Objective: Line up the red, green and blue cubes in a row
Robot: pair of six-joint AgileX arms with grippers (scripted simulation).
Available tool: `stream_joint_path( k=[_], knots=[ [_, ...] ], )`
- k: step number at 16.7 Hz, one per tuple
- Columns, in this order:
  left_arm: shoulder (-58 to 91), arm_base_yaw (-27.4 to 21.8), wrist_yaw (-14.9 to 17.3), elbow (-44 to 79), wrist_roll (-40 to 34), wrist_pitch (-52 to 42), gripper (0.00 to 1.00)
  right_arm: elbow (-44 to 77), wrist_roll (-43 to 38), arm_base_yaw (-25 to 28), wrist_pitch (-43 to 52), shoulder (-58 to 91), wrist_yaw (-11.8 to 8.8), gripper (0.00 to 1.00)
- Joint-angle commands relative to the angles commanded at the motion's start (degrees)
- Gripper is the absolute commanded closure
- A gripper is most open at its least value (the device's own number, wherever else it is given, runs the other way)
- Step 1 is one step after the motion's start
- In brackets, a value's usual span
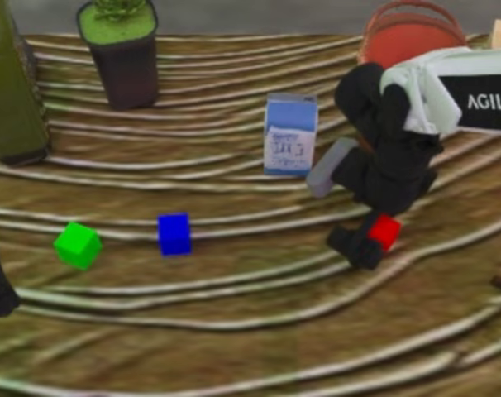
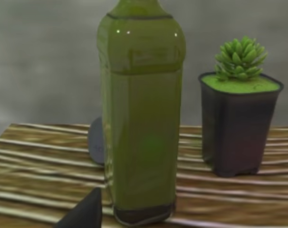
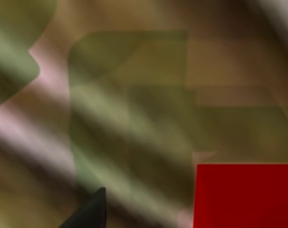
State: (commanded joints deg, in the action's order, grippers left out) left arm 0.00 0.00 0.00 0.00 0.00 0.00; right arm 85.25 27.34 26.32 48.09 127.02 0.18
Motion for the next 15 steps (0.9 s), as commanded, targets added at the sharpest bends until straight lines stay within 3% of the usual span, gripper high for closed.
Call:
stream_joint_path(
  k=[4, 15],
  knots=[
    [0.0, 0.0, 0.0, 0.0, 0.0, 0.0, 0.0, -0.34, 0.0, 0.01, -0.48, 0.28, 0.0, 0.0],
    [0.0, 0.0, 0.0, 0.0, 0.0, 0.0, 0.0, -0.34, 0.0, 0.01, -0.48, 0.28, 0.0, 0.83]
  ],
)
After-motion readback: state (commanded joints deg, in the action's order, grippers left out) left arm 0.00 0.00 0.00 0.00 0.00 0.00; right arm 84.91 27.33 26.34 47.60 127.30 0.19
